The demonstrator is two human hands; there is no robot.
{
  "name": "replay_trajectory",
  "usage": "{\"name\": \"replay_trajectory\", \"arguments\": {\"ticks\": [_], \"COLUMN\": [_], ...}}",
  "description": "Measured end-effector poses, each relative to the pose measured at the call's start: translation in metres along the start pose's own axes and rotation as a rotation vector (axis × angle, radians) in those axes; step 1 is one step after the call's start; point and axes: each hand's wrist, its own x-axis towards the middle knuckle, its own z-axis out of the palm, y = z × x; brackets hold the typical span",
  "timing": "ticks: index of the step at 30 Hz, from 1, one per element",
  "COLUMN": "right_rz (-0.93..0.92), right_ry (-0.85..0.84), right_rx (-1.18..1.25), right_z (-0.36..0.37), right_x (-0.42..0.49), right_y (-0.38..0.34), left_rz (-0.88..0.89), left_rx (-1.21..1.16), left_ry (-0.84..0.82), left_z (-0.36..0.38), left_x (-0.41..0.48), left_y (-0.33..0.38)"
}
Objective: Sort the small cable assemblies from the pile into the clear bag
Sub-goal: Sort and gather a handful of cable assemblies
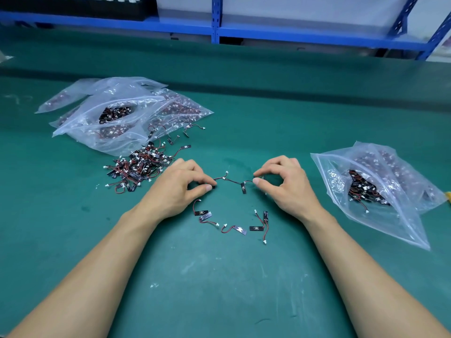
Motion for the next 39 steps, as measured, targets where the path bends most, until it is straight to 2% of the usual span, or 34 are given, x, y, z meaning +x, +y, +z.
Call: {"name": "replay_trajectory", "arguments": {"ticks": [5, 14, 20, 25, 39], "right_rz": [-0.025, -0.012, -0.028, 0.038, 0.049], "right_ry": [-0.019, -0.001, -0.054, 0.016, 0.000], "right_rx": [-0.074, -0.042, -0.087, -0.019, -0.171], "right_z": [0.003, 0.001, 0.002, -0.002, -0.007], "right_x": [0.000, 0.000, 0.000, 0.000, 0.002], "right_y": [-0.001, -0.002, 0.000, 0.000, 0.006], "left_rz": [-0.013, -0.002, -0.003, -0.016, -0.044], "left_rx": [0.016, -0.002, 0.119, 0.165, 0.151], "left_ry": [0.028, 0.054, 0.019, 0.020, 0.022], "left_z": [0.000, 0.000, 0.003, 0.005, 0.003], "left_x": [0.000, -0.001, -0.001, -0.001, -0.002], "left_y": [-0.003, -0.002, -0.003, -0.004, -0.004]}}
